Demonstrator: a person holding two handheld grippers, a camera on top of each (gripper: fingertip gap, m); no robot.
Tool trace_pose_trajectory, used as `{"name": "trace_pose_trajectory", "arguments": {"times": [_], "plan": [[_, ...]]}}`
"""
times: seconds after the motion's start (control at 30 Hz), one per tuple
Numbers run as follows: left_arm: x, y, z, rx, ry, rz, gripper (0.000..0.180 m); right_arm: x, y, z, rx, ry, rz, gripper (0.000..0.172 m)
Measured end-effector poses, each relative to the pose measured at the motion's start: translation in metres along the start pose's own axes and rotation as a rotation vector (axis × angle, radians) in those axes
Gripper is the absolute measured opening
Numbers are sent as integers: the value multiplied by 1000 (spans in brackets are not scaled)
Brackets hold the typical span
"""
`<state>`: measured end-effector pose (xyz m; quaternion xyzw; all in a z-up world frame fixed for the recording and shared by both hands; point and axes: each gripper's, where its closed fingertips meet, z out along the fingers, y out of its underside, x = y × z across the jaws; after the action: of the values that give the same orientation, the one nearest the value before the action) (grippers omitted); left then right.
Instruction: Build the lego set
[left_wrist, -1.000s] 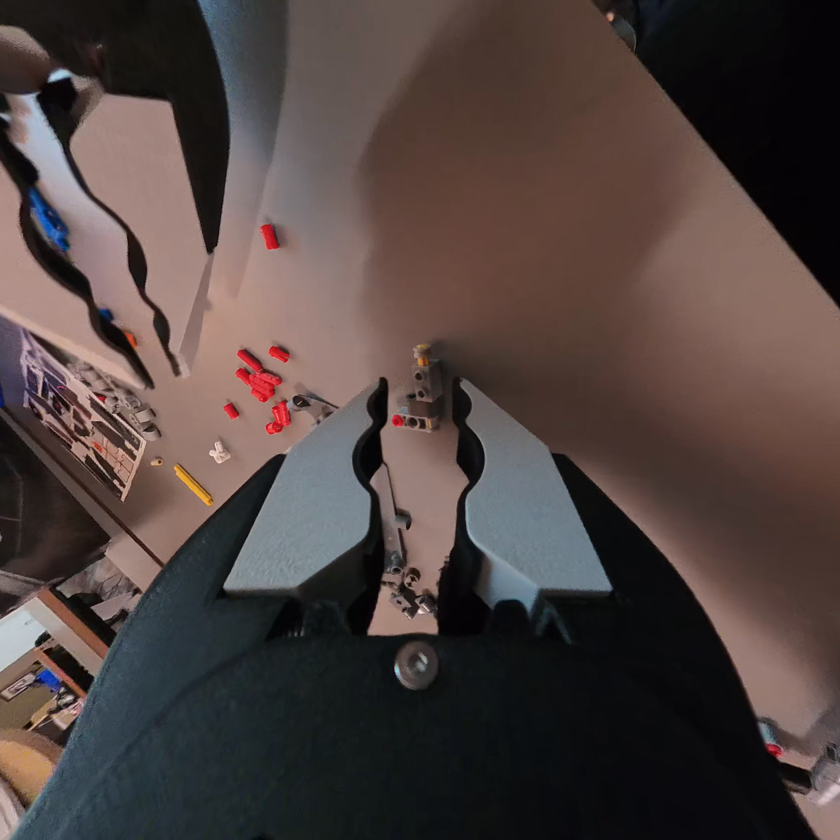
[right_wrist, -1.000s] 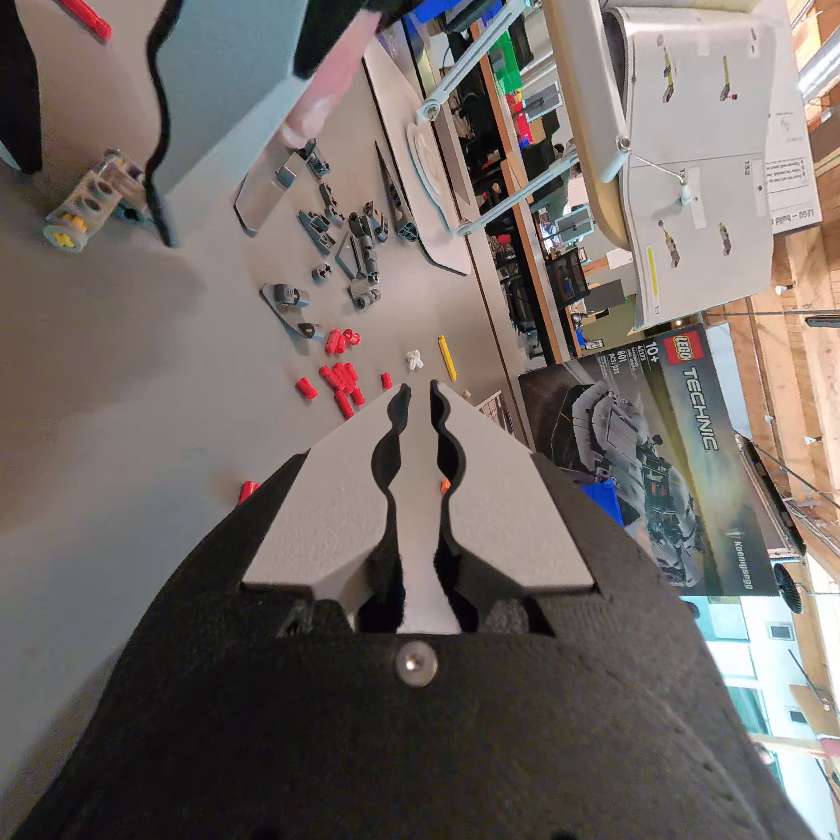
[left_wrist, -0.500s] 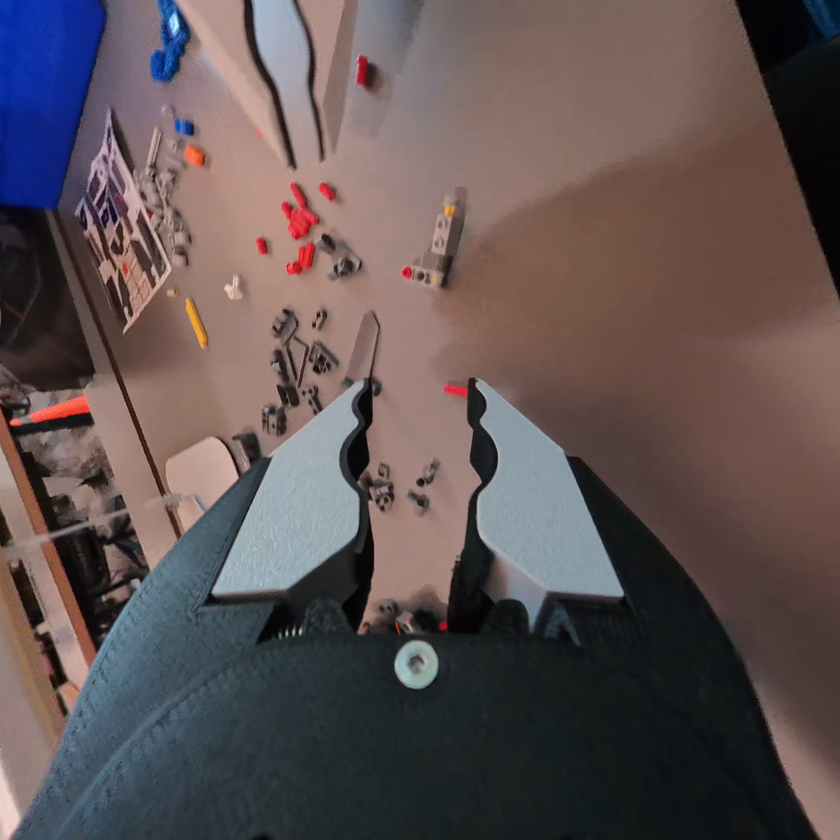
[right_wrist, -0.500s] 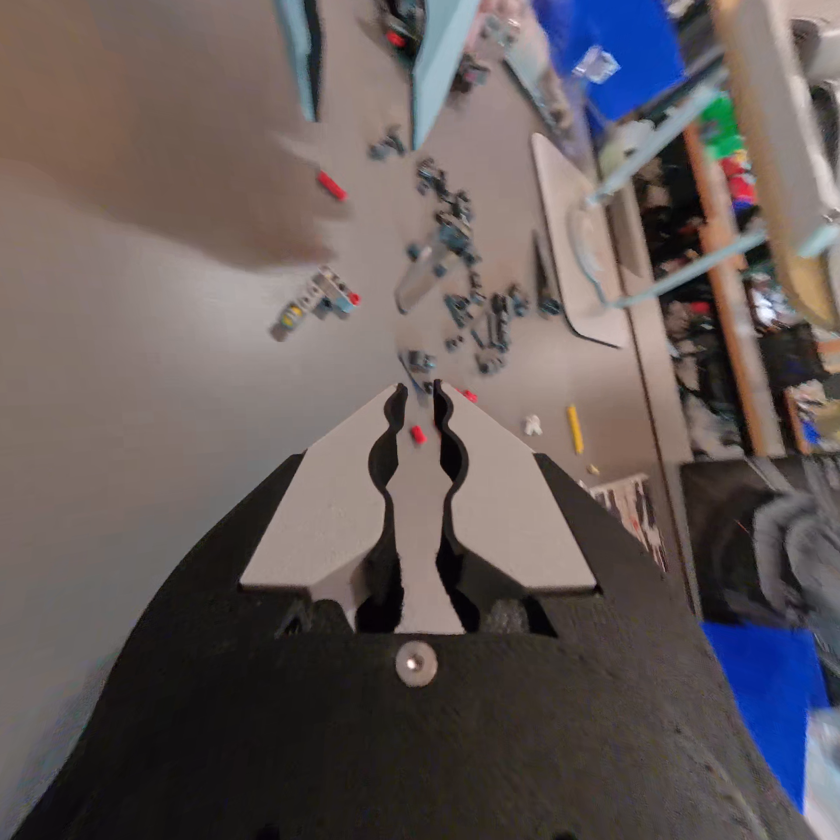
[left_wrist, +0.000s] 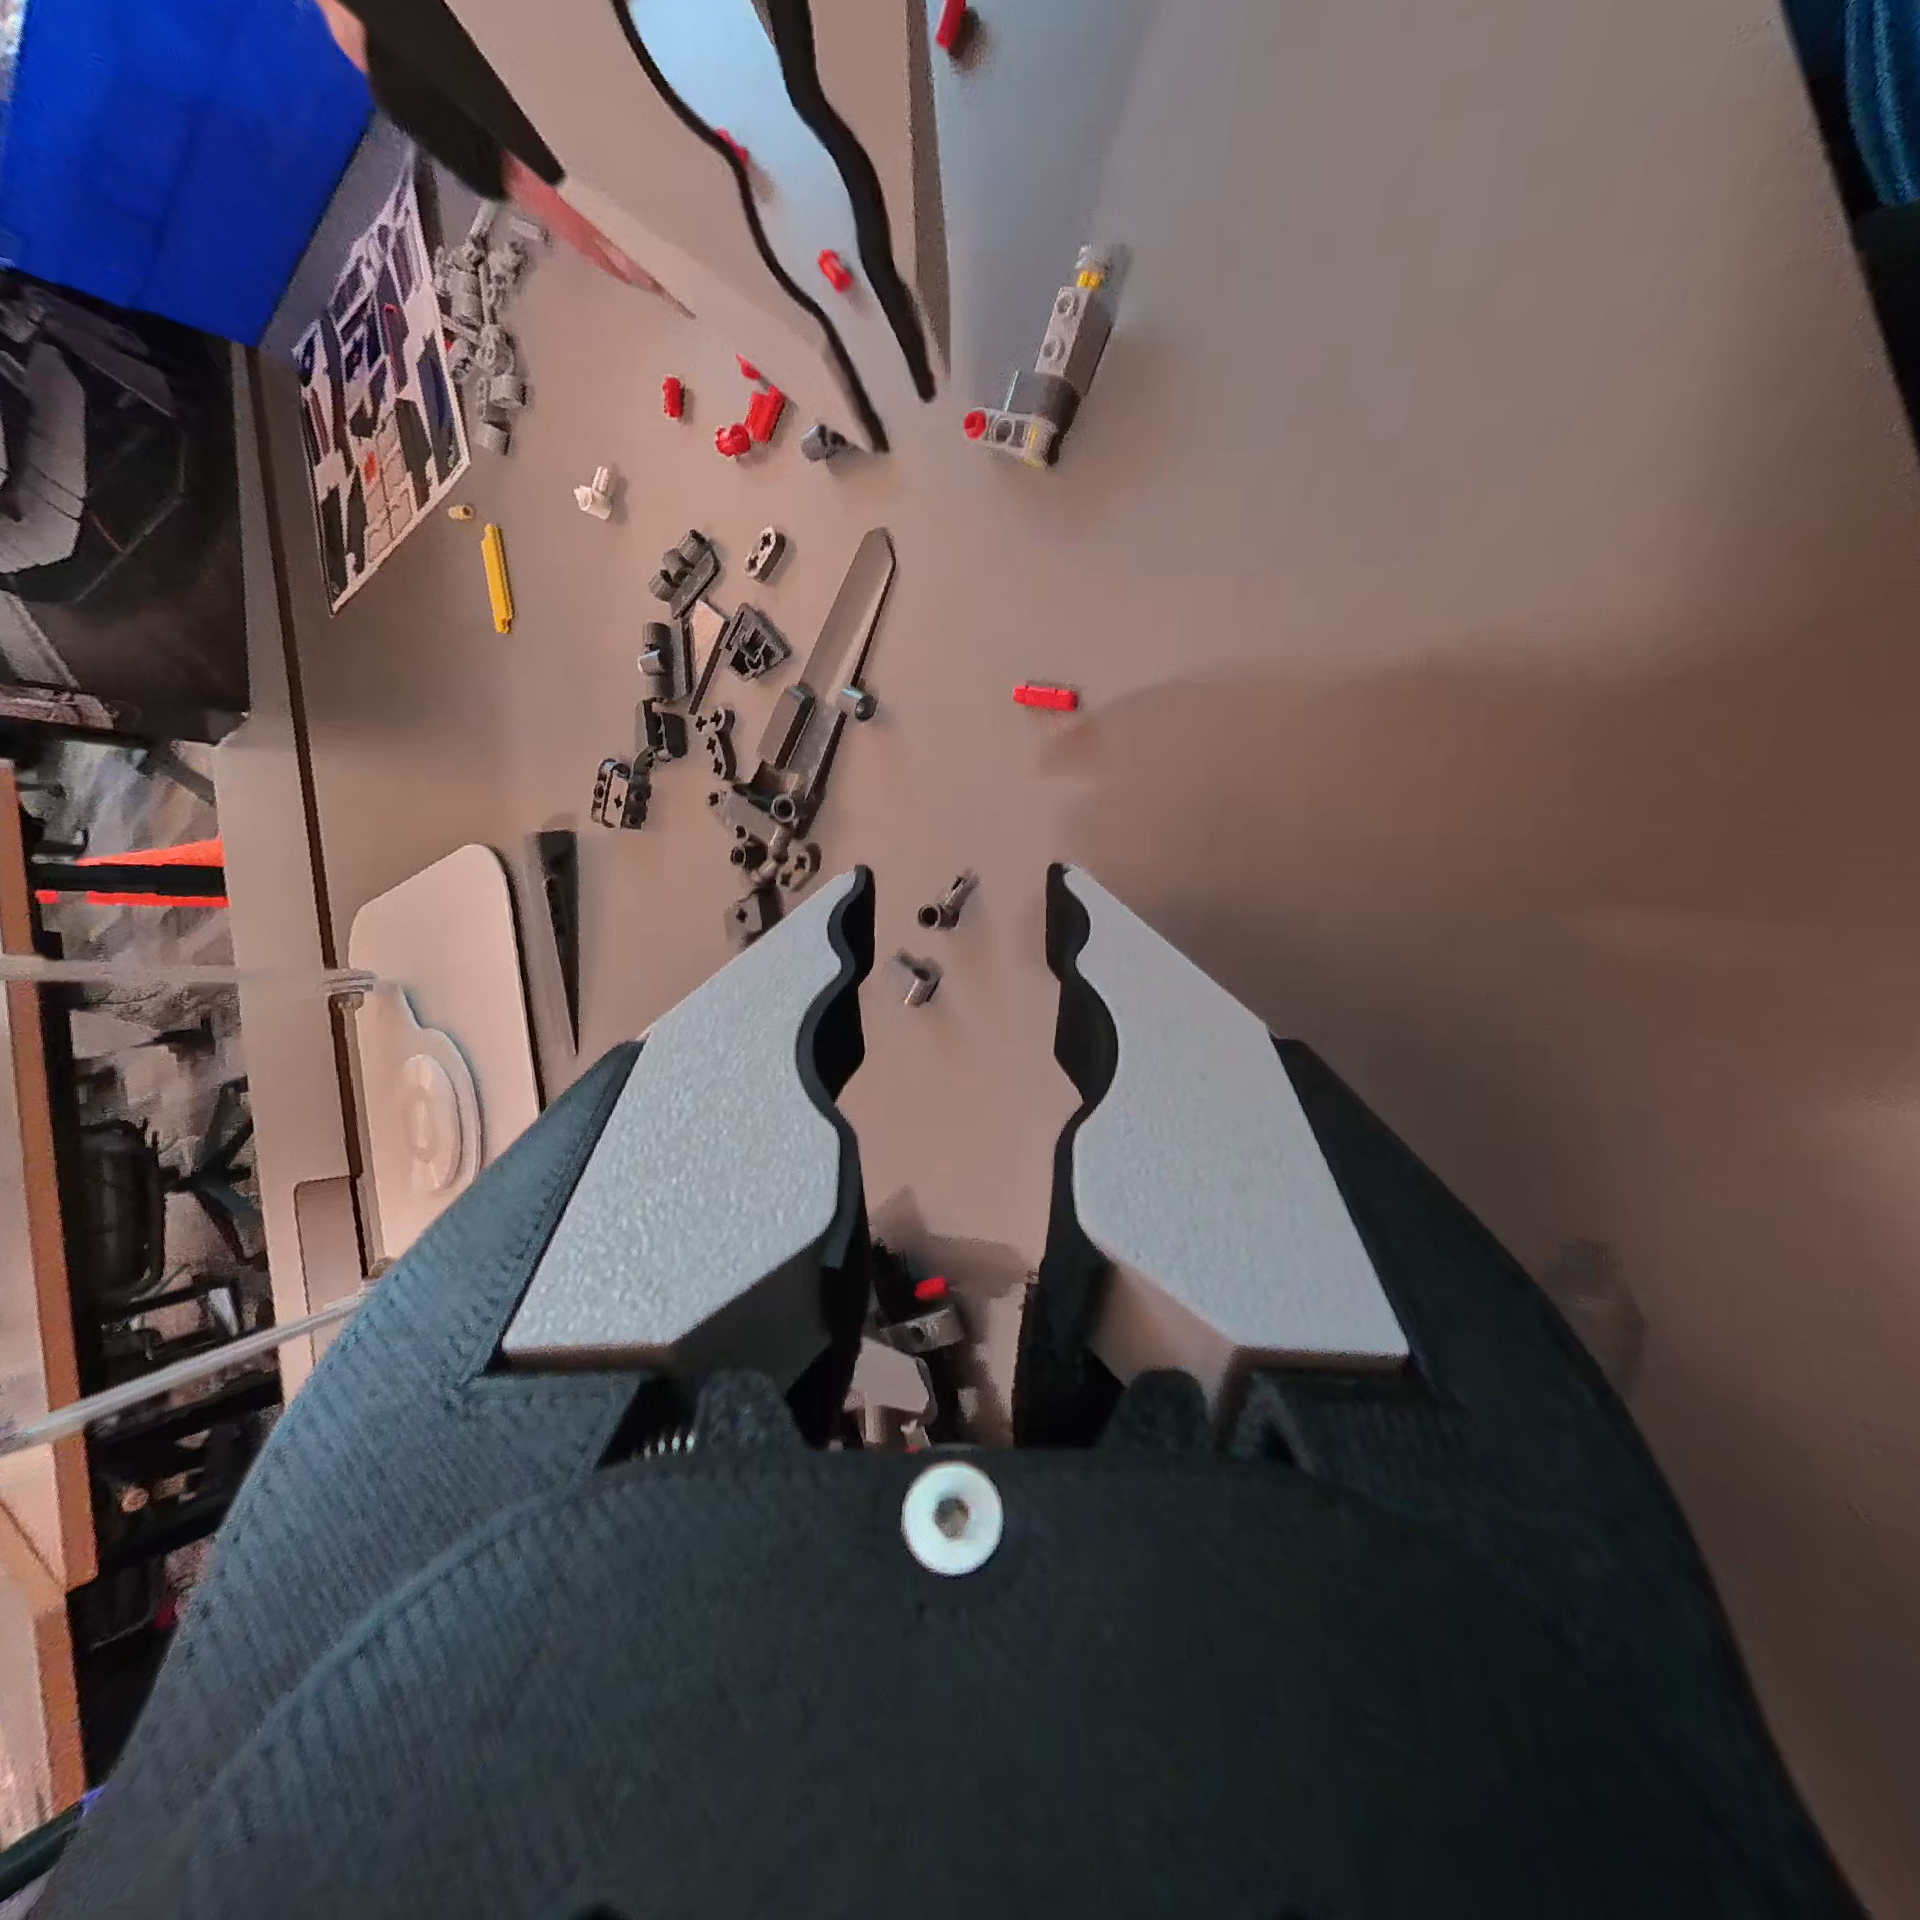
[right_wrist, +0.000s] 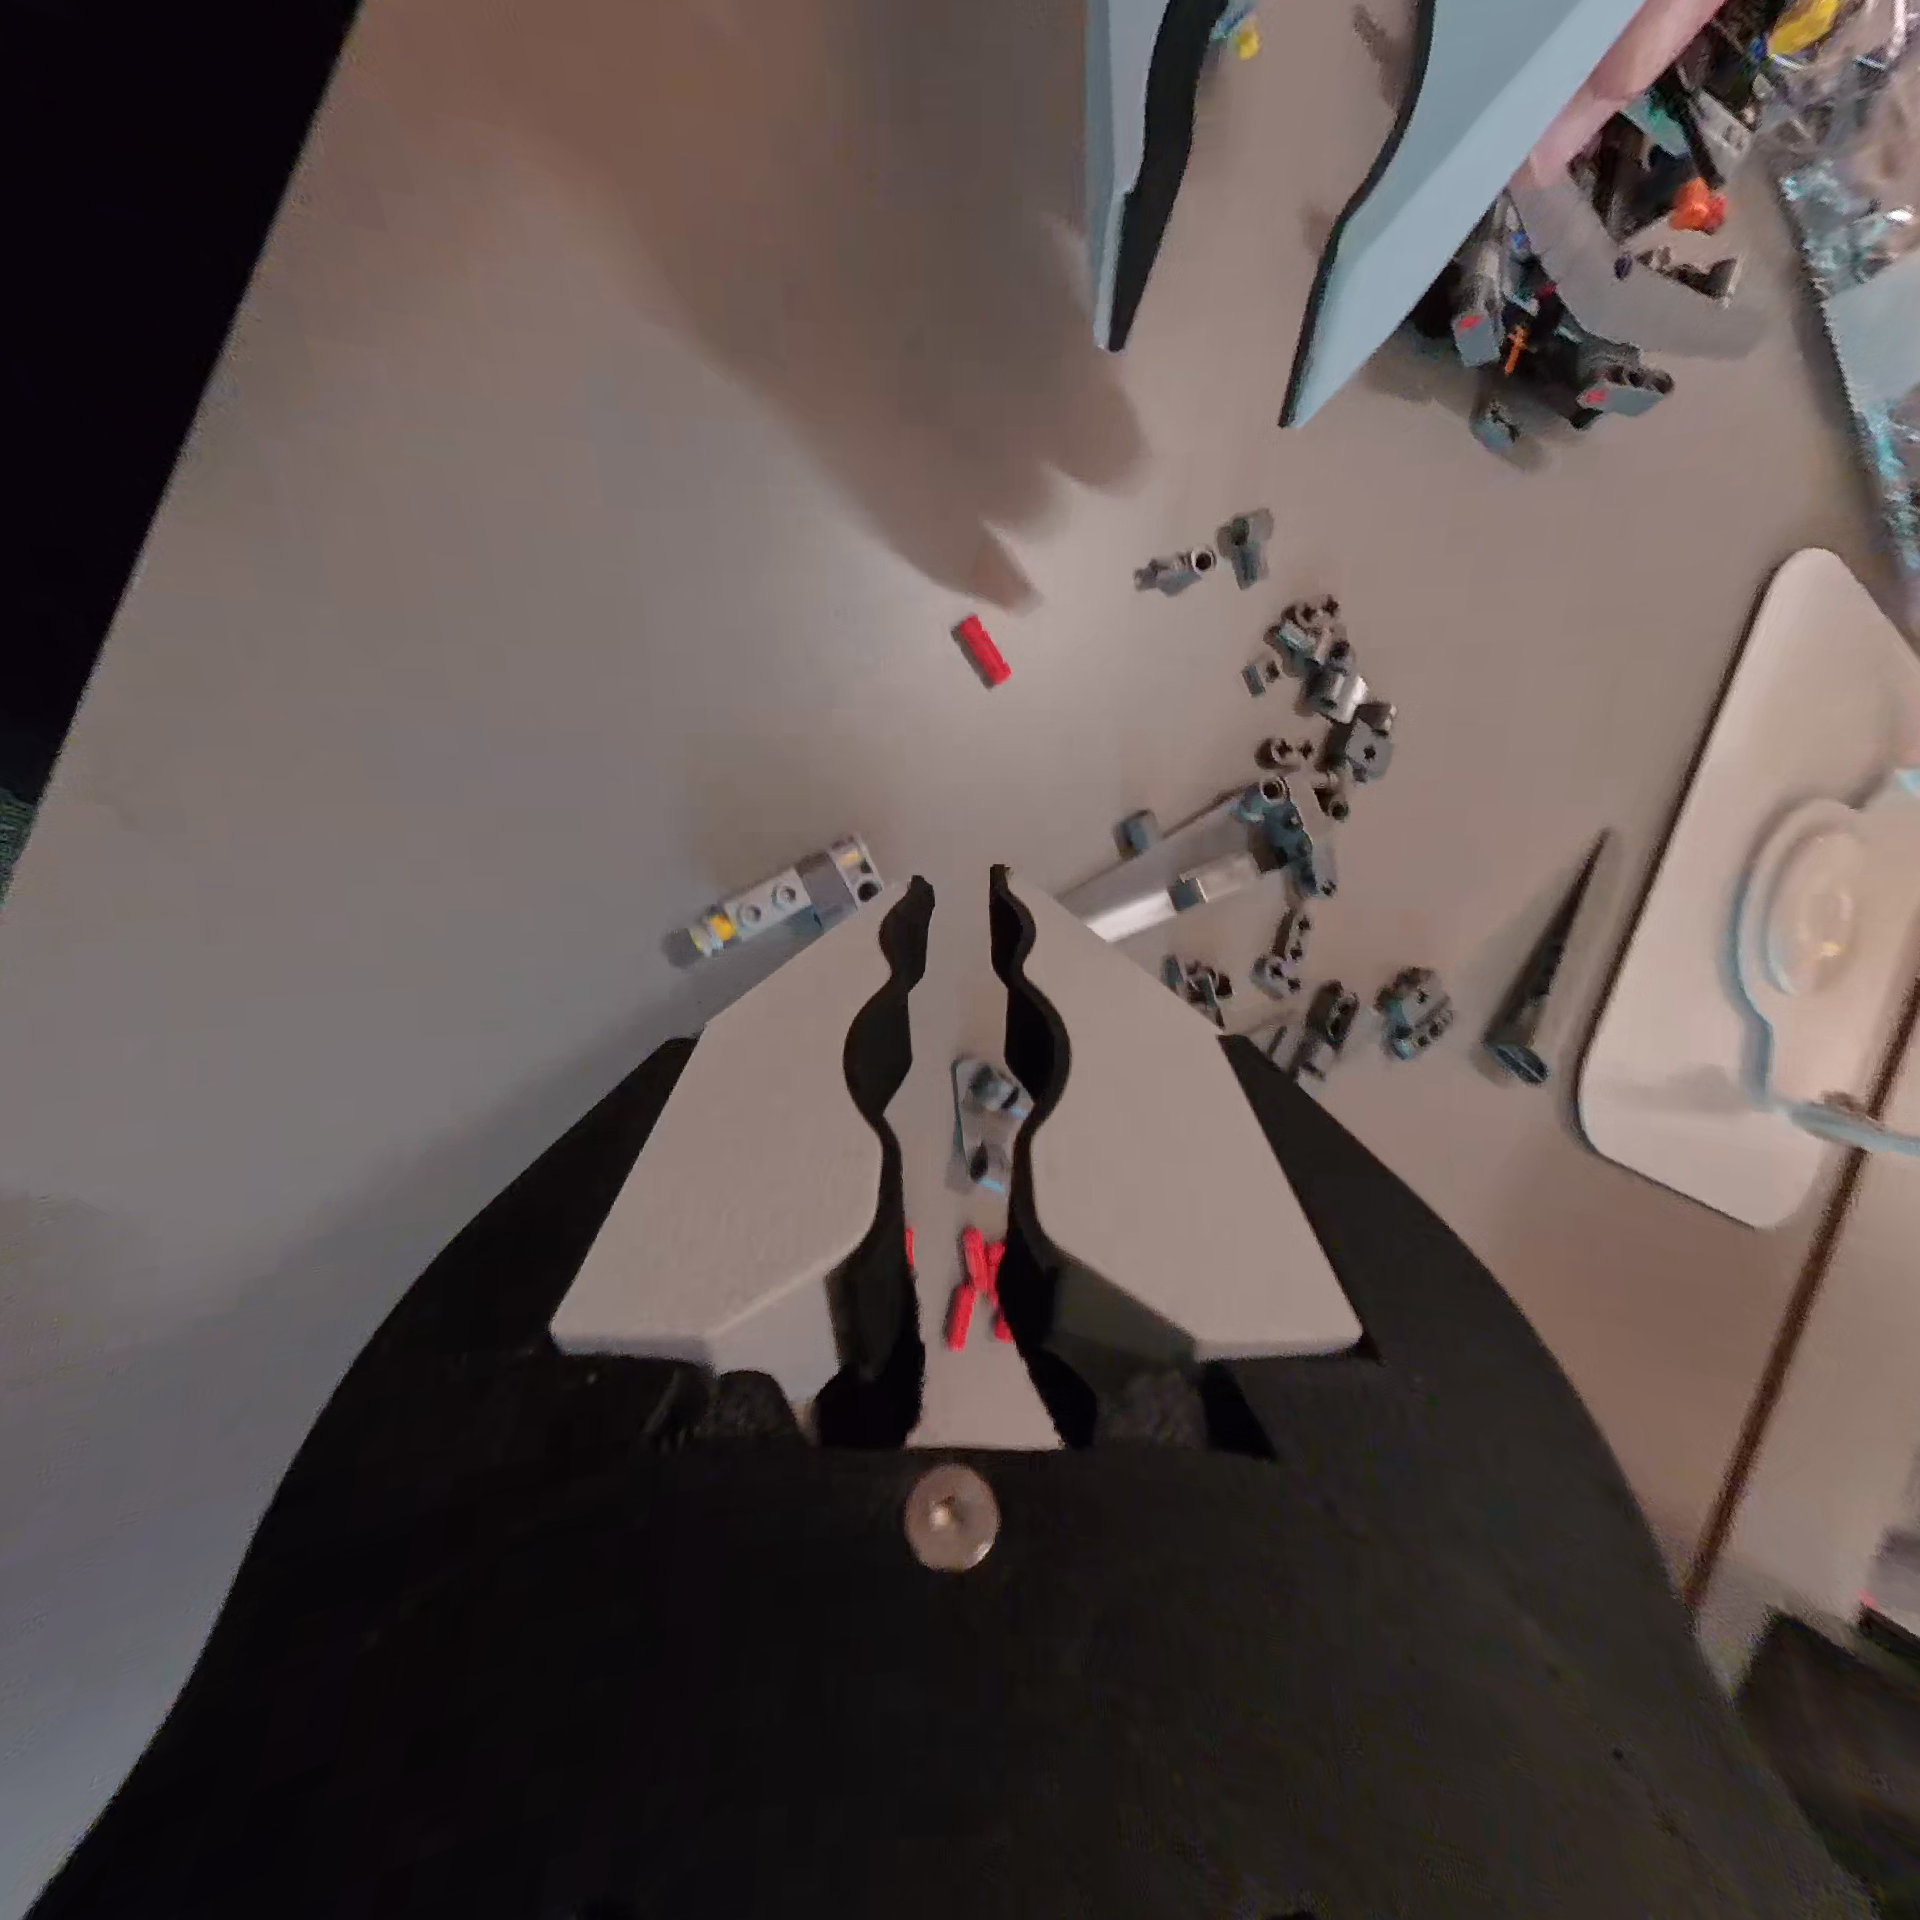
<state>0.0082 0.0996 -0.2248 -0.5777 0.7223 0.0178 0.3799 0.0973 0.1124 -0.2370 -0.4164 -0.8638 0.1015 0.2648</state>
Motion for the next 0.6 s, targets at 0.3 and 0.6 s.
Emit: {"name": "trace_pose_trajectory", "arguments": {"times": [0.3, 0.6], "plan": [[-5, 14, -8, 67, -25, -40, 27, -17, -3, 15, 40, -246, 123, 5], [-5, 19, -11, 79, -34, -54, 26, -23, 28, 3, -57, -204, 207, 0]]}}
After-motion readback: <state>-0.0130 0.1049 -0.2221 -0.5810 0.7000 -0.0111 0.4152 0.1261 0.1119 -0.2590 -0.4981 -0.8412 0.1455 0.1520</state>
